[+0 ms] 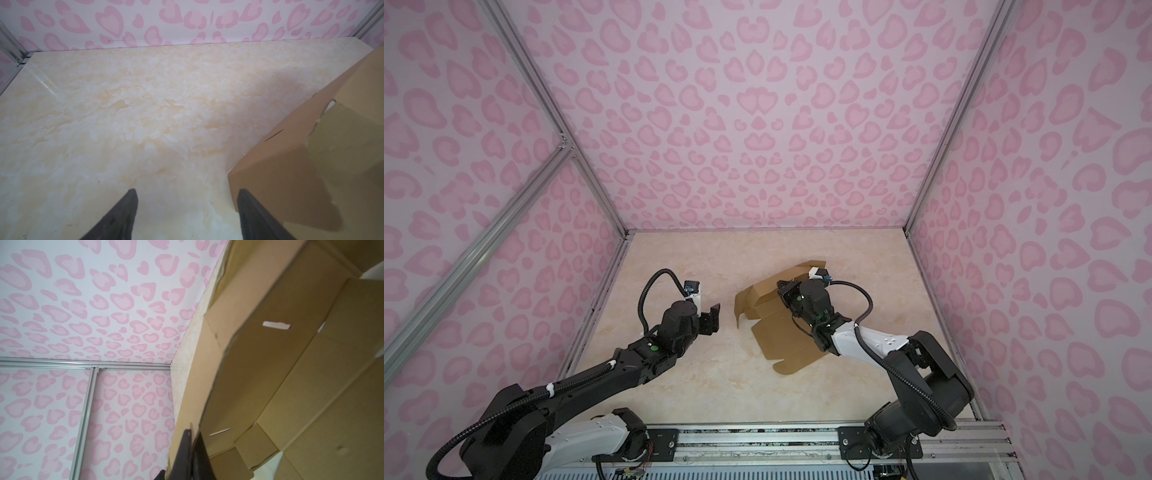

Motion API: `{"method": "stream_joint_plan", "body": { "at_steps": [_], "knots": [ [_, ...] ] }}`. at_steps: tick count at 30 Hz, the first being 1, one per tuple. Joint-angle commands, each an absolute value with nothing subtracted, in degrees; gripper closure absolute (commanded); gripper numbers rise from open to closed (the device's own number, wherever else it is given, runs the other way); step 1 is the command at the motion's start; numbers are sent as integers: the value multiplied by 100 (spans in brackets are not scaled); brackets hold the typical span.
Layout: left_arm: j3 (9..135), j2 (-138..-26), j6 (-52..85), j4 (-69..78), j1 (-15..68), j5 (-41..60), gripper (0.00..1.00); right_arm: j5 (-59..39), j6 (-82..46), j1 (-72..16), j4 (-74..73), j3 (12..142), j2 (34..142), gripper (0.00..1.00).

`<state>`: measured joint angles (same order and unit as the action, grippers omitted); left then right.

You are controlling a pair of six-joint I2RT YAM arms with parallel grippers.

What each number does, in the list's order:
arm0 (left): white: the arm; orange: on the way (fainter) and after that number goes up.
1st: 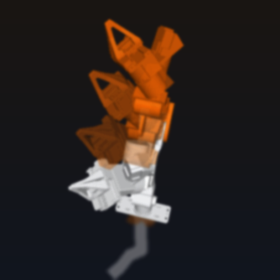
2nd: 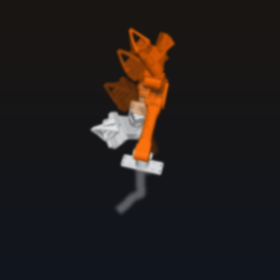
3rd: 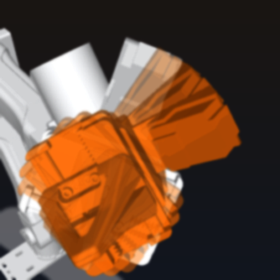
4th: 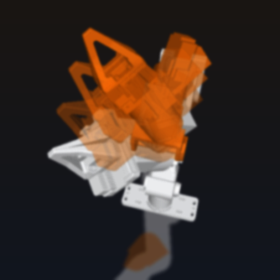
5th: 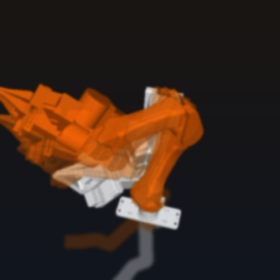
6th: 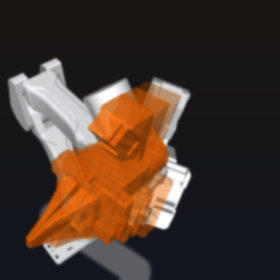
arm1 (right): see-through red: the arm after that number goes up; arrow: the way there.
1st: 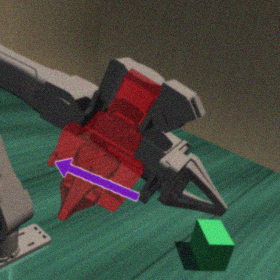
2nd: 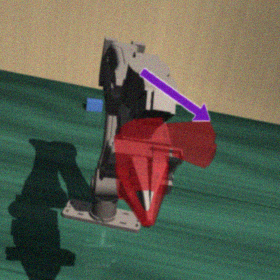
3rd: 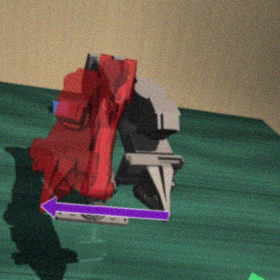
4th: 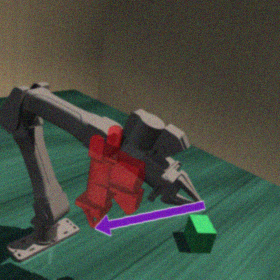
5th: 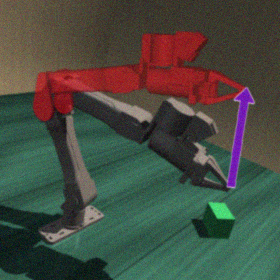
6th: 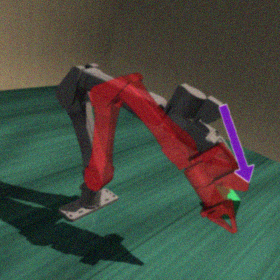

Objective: Fold the paper box

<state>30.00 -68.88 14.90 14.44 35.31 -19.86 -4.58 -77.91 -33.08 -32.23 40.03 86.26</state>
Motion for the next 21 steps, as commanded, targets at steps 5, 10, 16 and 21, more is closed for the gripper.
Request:
{"method": "stream_joint_plan", "body": {
  "at_steps": [5,10,16,21],
  "knots": [
    [2918,-7502,708,2900,3445,-691,26,-633,-7664,-3283,-3014,4007,8742,100],
    [2933,-8127,300,3511,3437,-377,27,-615,-7655,-3287,-2939,4043,8728,100],
    [2915,-8350,167,3817,3437,-255,27,-639,-7585,-3272,-2751,4118,8718,100],
    [2944,-8498,265,3933,3434,-6,28,-659,-7594,-3276,-2787,4130,8754,100]
  ]
}}
